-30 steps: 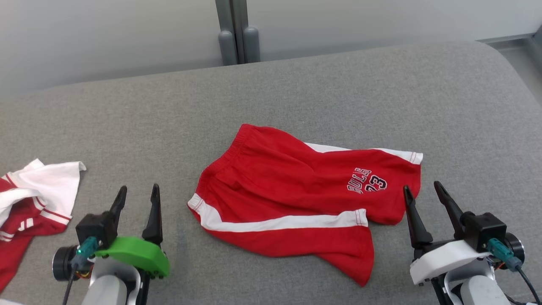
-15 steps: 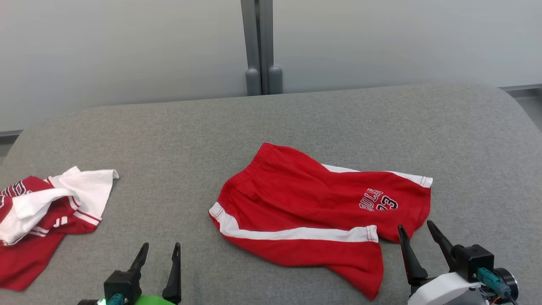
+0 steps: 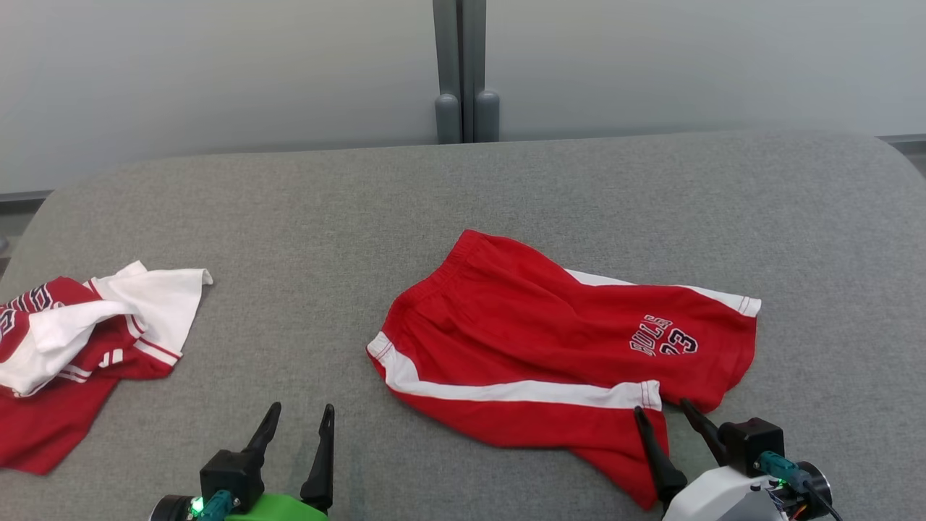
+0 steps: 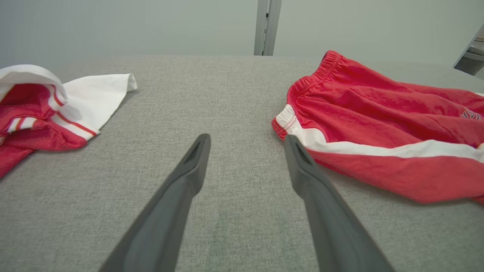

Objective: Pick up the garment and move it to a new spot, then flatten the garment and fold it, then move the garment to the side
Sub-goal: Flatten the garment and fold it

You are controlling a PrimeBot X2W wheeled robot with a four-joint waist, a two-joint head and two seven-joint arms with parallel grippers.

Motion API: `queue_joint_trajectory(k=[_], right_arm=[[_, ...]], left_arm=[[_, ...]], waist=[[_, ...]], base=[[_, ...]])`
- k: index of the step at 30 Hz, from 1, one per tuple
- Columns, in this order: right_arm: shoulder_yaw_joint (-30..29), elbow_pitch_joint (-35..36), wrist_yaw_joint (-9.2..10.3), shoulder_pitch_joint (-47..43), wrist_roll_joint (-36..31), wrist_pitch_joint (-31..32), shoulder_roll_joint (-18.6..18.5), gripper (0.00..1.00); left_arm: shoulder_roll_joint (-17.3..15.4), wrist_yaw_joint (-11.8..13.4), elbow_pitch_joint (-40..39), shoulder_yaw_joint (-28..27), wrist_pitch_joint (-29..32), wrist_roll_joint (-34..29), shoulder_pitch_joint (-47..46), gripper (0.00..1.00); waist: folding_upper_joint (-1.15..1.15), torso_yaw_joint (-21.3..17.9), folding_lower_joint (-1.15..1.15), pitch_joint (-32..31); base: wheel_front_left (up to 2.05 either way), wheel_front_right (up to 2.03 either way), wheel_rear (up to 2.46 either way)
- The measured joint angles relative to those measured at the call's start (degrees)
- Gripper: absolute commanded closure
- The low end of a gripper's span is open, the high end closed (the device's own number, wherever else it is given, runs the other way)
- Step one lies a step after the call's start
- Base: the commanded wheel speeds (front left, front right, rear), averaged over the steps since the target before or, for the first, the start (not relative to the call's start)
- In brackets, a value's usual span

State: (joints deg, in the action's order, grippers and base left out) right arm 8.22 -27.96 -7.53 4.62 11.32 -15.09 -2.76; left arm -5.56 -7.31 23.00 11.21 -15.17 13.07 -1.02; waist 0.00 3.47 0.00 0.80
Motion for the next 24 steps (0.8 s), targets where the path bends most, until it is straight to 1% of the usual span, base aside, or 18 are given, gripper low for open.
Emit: queue_joint_trajectory(k=[3,9,10,11,12,13,14,15,16,24], right_arm=[[0.6,-2.7,0.0,1.9,0.6,0.0,0.0,0.0],[1.3,-4.7,0.0,4.1,1.9,0.0,0.0,0.0],[1.3,-4.9,0.0,4.4,2.0,0.0,0.0,0.02],[1.3,-5.2,0.0,4.7,2.1,0.0,0.0,0.07],[1.4,-5.6,0.0,5.0,2.1,0.0,0.0,0.15],[1.4,-6.0,0.0,5.2,2.1,0.0,0.0,0.18],[1.3,-6.2,0.0,5.4,2.1,0.0,0.0,0.51],[1.3,-6.4,0.0,5.7,2.2,0.0,0.0,0.72],[1.3,-6.5,0.0,5.8,2.3,0.0,0.0,1.0],[-0.1,-3.9,0.0,5.9,2.6,0.0,0.0,1.0]], left_arm=[[-0.2,0.0,0.3,0.6,0.0,0.5,-0.5,0.0],[-0.9,0.0,0.2,1.0,0.0,1.4,-1.1,0.0],[-0.9,0.0,0.2,1.1,0.0,1.5,-1.2,0.0],[-1.0,0.0,0.2,1.1,0.0,1.5,-1.3,0.0],[-1.0,0.0,0.1,1.2,0.0,1.6,-1.5,0.0],[-1.1,0.0,0.1,1.2,0.0,1.7,-1.6,0.0],[-1.1,0.0,0.1,1.3,0.0,1.9,-1.7,0.0],[-1.2,0.0,0.0,1.6,0.0,2.1,-1.9,0.0],[-1.3,0.0,0.0,1.8,0.0,2.3,-2.0,0.0],[-2.5,0.0,-0.8,4.6,0.0,4.8,-5.7,0.0]], waist=[[0.0,0.4,0.0,0.9],[0.0,1.4,0.0,2.6],[0.0,1.5,0.0,2.8],[0.0,1.7,0.0,3.0],[0.0,1.8,0.0,3.2],[0.0,1.8,0.0,3.3],[0.0,1.9,0.0,3.5],[0.0,2.0,0.0,3.7],[0.0,2.0,0.0,3.9],[0.0,1.0,0.0,5.7]], base=[[0.0,0.0,0.0],[0.0,0.0,0.0],[0.0,0.0,0.0],[0.0,0.0,0.0],[0.0,0.0,0.0],[0.0,0.0,0.0],[0.0,0.0,0.0],[0.0,0.0,0.0],[0.0,0.0,0.0],[0.0,0.0,0.0]])
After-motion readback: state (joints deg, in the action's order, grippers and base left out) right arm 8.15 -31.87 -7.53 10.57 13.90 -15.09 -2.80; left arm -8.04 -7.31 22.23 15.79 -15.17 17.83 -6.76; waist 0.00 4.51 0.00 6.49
